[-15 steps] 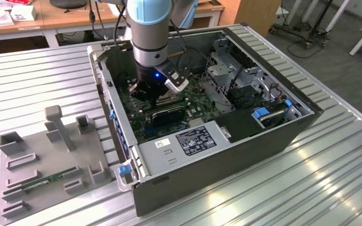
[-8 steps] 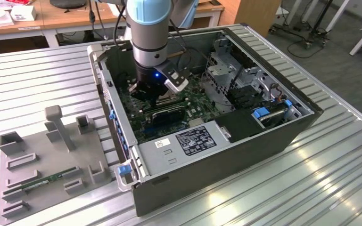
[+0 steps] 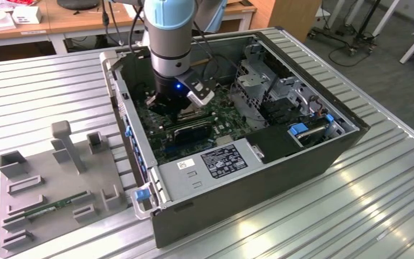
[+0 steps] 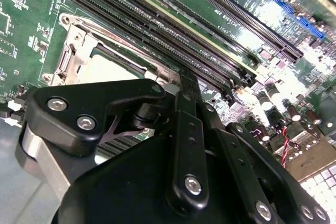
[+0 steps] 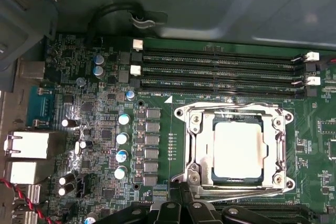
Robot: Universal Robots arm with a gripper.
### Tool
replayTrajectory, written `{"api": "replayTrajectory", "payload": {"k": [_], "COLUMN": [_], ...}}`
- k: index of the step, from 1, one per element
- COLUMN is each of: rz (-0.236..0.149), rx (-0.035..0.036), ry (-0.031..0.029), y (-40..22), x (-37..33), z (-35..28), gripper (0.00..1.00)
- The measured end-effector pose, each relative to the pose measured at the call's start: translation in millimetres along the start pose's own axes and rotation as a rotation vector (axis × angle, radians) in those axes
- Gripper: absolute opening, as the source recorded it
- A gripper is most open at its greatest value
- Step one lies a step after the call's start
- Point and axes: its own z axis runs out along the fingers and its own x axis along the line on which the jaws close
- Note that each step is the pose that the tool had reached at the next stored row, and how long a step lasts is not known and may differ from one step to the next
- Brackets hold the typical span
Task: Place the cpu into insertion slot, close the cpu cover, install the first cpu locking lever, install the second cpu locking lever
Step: 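Install the second cpu locking lever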
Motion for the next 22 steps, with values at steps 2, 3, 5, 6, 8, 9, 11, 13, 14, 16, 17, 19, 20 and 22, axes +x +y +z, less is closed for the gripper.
{"api": "replayTrajectory", "payload": {"k": [2,3,5,6,8,9,11,13,14,16,17,19,20,22], "rz": [0.0,0.001,0.0,0.0,0.0,0.0,0.0,0.0,0.0,0.0,0.0,0.0,0.0,0.001], "rx": [-0.0046,-0.0051,-0.0055,-0.0055,-0.0053,-0.0053,-0.0054,-0.0054,-0.0054,-0.0054,-0.0052,-0.0054,-0.0054,-0.0055], "ry": [-0.0006,-0.0007,-0.0008,-0.0008,-0.0007,-0.0007,-0.0007,-0.0007,-0.0006,-0.0006,-0.0004,-0.0002,0.0001,0.0011], "y": [0.1,0.1,0.1,0.1,0.1,0.1,0.1,0.1,0.1,0.1,0.1,0.4,0.5,0.8], "x": [0.2,0.2,0.1,0.1,0.1,0.1,0.1,0.1,0.1,0.1,0.1,-0.1,-0.2,-0.5], "z": [0.1,0.2,0.2,0.2,0.2,0.2,0.2,0.2,0.1,0.1,-0.6,-2.8,-4.1,-6.8], "gripper": [0.11,0.11,0.11,0.11,0.11,0.11,0.11,0.11,0.11,0.11,0.11,0.11,0.11,0.11]}}
